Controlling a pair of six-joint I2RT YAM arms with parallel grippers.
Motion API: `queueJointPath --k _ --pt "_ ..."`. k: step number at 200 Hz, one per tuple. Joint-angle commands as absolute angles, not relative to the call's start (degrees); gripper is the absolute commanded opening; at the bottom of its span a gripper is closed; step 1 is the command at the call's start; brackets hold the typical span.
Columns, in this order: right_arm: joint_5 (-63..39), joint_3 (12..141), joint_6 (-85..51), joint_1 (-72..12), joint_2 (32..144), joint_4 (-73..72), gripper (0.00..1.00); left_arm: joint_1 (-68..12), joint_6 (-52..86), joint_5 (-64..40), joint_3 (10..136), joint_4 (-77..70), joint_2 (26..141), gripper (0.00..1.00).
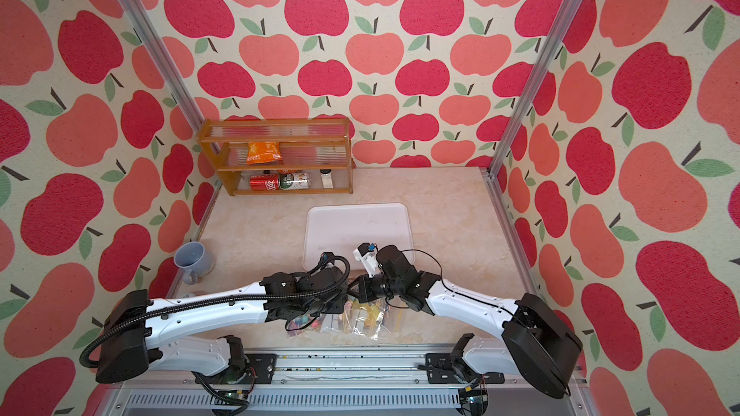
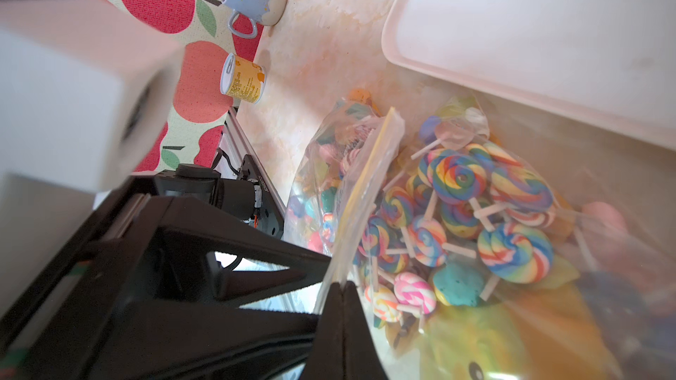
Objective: Pour candies out of the ziploc bag
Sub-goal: Open the ziploc bag at the center of the board.
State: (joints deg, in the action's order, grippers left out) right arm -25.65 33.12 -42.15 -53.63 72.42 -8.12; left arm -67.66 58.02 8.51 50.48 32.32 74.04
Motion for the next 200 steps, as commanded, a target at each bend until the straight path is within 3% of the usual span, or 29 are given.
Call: queueJointPath --k 1,110,200 --pt "-26.6 33.7 -42.7 -54.0 71.7 -8.8 0.00 -67.8 60.0 10.9 48.9 33.3 72.0 0.27" --pt "-26.5 33.9 -42.8 -54.0 71.6 -8.9 0.00 -67.8 59.7 10.5 48.1 32.7 71.5 0.28" --pt "-26.4 34.0 -42.7 -54.0 71.3 -8.9 0.00 -67.8 59.4 10.3 47.6 32.2 70.9 0.14"
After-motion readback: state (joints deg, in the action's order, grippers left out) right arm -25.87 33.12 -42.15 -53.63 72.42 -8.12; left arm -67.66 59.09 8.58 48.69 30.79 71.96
